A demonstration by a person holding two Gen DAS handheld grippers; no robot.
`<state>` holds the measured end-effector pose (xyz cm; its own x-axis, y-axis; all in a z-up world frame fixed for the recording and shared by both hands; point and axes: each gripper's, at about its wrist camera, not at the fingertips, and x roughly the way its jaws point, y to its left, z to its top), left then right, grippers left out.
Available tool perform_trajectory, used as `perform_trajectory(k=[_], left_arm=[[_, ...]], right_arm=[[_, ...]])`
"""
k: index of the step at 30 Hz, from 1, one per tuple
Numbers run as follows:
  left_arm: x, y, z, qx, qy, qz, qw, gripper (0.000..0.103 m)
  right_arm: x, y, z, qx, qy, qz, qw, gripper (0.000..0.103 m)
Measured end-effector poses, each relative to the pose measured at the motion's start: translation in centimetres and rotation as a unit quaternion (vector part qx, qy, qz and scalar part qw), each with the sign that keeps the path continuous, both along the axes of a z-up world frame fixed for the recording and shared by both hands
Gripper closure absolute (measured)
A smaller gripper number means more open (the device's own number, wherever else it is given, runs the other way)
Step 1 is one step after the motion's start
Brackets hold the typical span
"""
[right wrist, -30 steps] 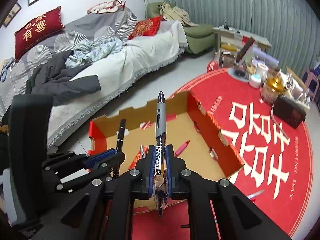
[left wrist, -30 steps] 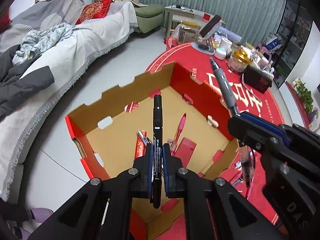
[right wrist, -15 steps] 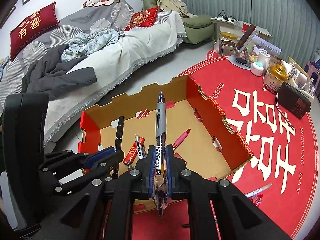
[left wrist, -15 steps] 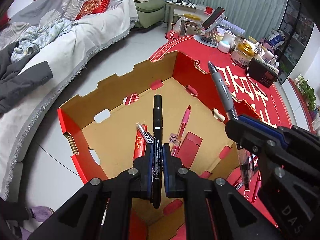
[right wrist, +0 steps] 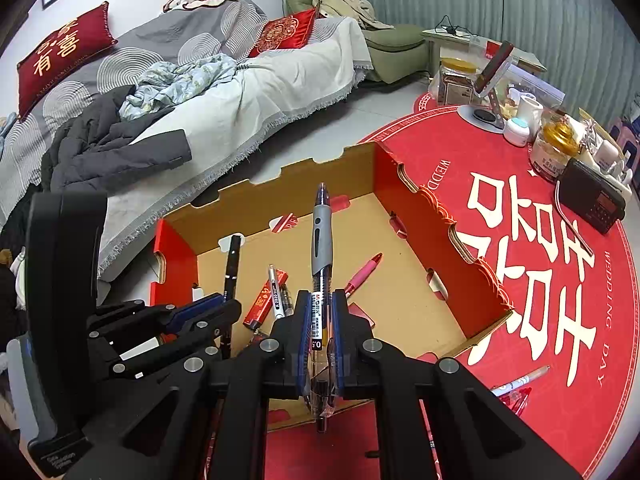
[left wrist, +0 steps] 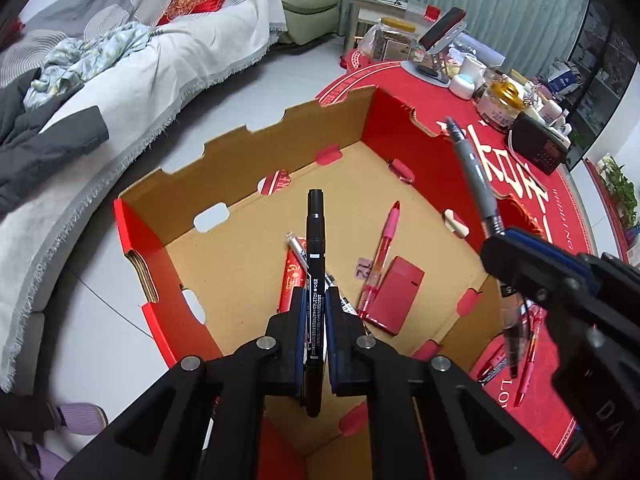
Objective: Organize rigid objects
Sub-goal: 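Lower both held pens into the box and open both tools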
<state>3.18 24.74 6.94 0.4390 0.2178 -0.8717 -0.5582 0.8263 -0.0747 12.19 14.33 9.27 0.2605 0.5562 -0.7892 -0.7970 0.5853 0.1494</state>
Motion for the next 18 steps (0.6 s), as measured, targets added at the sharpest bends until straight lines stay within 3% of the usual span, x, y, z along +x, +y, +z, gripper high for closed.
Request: perform_trajectory(k=[18], left_arm=[[1.1, 0.8, -3.0, -0.021, 0.036, 0.001, 0.9991, 0.090]], right_arm=[[2.4, 1.6, -3.7, -0.042, 0.031, -0.013, 0.999, 0.092]])
